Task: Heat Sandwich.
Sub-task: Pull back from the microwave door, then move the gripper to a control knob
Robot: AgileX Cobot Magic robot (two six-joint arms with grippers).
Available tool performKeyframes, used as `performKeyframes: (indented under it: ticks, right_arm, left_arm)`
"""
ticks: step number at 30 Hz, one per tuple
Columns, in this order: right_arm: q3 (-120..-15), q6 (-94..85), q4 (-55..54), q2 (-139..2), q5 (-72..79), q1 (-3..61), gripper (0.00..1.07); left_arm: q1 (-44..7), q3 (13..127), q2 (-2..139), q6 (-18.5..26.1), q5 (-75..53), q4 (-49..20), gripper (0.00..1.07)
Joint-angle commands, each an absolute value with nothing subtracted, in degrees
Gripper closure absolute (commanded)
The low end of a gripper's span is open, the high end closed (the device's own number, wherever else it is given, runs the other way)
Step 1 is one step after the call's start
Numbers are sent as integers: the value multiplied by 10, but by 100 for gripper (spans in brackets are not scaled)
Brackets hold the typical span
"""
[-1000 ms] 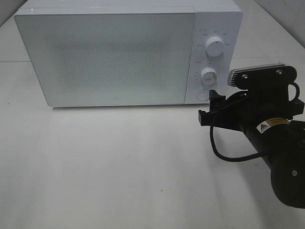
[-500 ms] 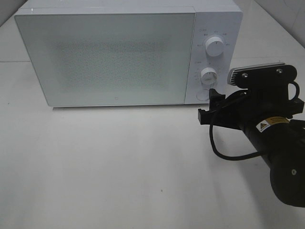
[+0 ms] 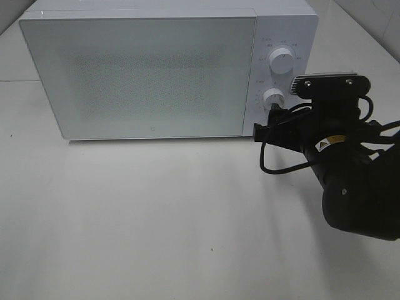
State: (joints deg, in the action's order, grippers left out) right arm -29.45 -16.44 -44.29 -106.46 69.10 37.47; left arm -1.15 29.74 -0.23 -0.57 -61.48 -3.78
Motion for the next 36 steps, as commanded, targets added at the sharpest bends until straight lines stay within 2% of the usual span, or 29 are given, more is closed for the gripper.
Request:
performKeyframes:
  ticks: [1,26,36]
  right_arm:
    - [-316,-160,-435,-1080,733,366,32]
    - [-443,-154,-361,-1179,667,313,32]
    - [-444,-159,-366,-1171,663,315,32]
  left_arm:
    - [-14,296,-11,-6,-614,-40,9]
    - [-14,296,-11,-6,-614,-40,9]
    - [-14,296,-11,-6,-614,-40,9]
